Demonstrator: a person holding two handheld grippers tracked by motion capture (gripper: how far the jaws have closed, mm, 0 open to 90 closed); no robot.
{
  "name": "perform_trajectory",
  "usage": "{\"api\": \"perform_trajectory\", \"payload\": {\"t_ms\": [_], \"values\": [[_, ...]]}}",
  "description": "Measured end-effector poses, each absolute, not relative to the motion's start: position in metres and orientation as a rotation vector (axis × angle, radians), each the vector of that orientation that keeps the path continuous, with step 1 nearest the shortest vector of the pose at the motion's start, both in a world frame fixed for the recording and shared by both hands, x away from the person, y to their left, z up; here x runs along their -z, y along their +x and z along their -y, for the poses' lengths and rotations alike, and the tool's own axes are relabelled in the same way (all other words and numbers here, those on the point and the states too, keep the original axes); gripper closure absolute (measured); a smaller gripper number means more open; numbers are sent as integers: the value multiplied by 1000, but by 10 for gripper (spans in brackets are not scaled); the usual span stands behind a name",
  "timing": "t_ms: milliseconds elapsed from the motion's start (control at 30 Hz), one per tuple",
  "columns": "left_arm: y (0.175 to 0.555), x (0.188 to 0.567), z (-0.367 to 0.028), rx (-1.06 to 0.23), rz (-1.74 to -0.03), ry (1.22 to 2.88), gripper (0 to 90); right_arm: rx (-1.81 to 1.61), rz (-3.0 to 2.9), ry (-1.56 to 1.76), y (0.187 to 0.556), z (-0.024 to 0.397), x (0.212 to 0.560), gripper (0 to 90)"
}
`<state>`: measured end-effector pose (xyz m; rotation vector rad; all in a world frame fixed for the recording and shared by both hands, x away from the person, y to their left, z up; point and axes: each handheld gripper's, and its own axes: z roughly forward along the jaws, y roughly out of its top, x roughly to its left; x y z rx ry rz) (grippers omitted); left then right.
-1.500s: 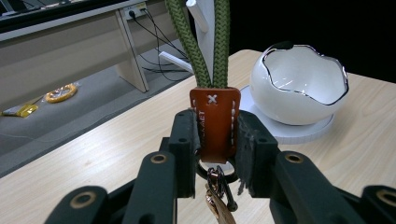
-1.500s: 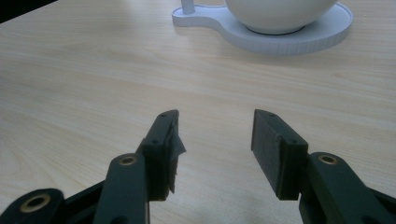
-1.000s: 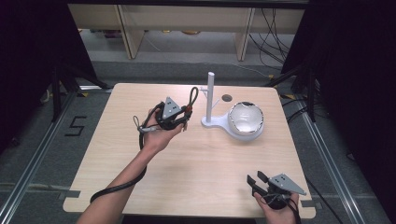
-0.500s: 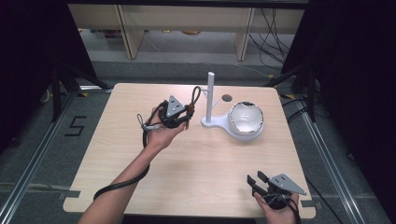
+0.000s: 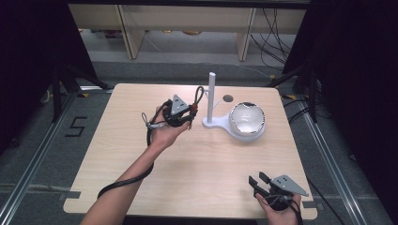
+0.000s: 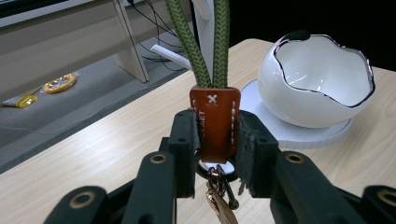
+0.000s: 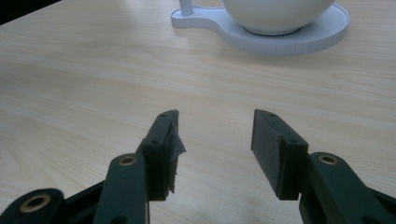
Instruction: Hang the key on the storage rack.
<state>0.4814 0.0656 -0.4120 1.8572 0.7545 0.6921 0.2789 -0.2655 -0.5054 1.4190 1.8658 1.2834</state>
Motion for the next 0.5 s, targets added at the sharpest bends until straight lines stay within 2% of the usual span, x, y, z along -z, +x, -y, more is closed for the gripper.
{"api": "perform_trajectory", "payload": {"t_ms": [500], "values": [[489,417,-60,-678,-773,1867,690,-1281,-1874,1441,278,265,504,522]]}}
